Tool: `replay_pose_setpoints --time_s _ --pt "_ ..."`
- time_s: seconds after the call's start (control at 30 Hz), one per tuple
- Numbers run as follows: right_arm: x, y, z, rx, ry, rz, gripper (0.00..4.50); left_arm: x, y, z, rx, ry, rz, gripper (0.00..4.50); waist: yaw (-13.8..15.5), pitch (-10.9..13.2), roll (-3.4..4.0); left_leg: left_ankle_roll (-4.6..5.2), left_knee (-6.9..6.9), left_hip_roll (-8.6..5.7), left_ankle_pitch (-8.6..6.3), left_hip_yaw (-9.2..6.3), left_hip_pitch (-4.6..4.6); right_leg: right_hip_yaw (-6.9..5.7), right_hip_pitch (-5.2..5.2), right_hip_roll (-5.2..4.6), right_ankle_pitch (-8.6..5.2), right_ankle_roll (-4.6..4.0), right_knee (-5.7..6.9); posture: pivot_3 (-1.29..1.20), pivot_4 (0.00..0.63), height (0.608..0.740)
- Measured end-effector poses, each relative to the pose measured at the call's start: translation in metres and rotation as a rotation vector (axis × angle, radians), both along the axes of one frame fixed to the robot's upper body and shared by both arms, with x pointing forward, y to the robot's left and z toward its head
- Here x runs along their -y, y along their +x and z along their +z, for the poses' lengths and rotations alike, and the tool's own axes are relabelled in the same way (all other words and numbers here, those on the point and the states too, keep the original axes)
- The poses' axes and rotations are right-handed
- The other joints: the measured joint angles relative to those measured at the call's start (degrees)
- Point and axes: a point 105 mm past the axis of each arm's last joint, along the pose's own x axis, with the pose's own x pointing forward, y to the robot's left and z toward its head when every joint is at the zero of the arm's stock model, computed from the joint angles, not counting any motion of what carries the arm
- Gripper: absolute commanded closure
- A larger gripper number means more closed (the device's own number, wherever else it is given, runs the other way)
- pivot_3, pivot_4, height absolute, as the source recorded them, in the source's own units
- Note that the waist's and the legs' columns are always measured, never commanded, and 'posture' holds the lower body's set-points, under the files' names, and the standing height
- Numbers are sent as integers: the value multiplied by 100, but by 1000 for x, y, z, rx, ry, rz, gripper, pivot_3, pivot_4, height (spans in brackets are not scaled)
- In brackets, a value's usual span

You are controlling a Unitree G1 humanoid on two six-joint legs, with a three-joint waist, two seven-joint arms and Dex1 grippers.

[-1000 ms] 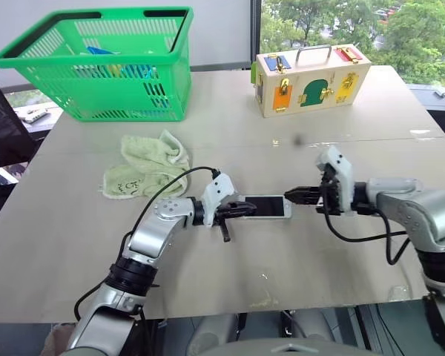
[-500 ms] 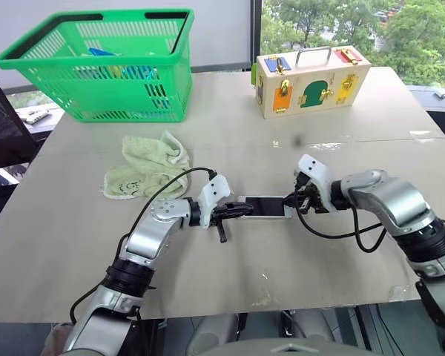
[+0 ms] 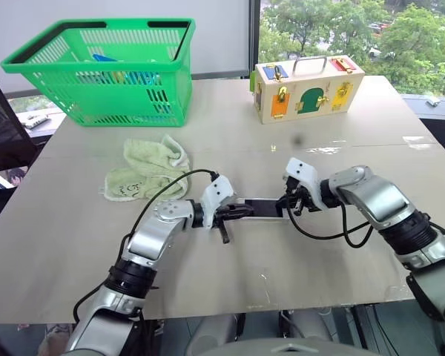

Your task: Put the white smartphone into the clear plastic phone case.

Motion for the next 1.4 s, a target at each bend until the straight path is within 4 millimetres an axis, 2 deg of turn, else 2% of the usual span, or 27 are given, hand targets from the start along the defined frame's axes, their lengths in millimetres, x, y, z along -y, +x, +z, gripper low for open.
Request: replay_pose_setpoints --time_s 0.13,0.23,0.33,0.7,1.07,1.27,1.33,1.4 --pt "3 -14 8 -48 140 18 4443 -2 -1 0 12 -4 -11 4469 3 26 32 1 -1 -1 1 -1 -35 1 -32 0 1 0 -1 0 150 740" --pt "7 -26 9 -80 147 49 4443 -1 0 0 22 -9 -18 4469 7 39 41 0 -1 -1 1 -1 -48 1 -44 0 2 -3 -1 0 150 740" --pt "10 -29 10 -72 122 67 4443 -1 0 -1 26 -14 -20 4469 10 50 47 1 -1 -2 1 1 -49 2 -44 -3 1 -2 -2 0 150 740" --pt "7 -17 10 -4 -23 116 4443 0 2 -1 20 -14 -18 4469 8 49 45 0 0 -2 1 1 -44 -1 -39 -3 2 1 0 0 150 740" --pt "15 -8 7 -22 -99 118 4443 3 -2 4 6 -1 -9 4469 10 38 32 0 -1 -2 1 0 -33 -2 -27 -2 0 0 -3 0 150 740" --pt "10 -5 3 -23 -98 125 4443 3 -2 2 -13 7 12 4469 5 -9 -11 0 -3 0 0 -1 -17 -1 -16 -1 0 0 -3 0 150 740" --pt "3 -4 1 1 -41 113 4443 7 -3 2 -25 -12 11 4469 -14 -12 -22 -1 -4 3 0 0 -9 1 -9 2 -1 0 -3 0 150 740" --pt "-6 -5 2 30 38 112 4443 9 -4 3 -38 -39 14 4469 -5 10 3 -1 -4 3 0 -1 -17 2 -15 1 -8 -14 -2 0 150 740"
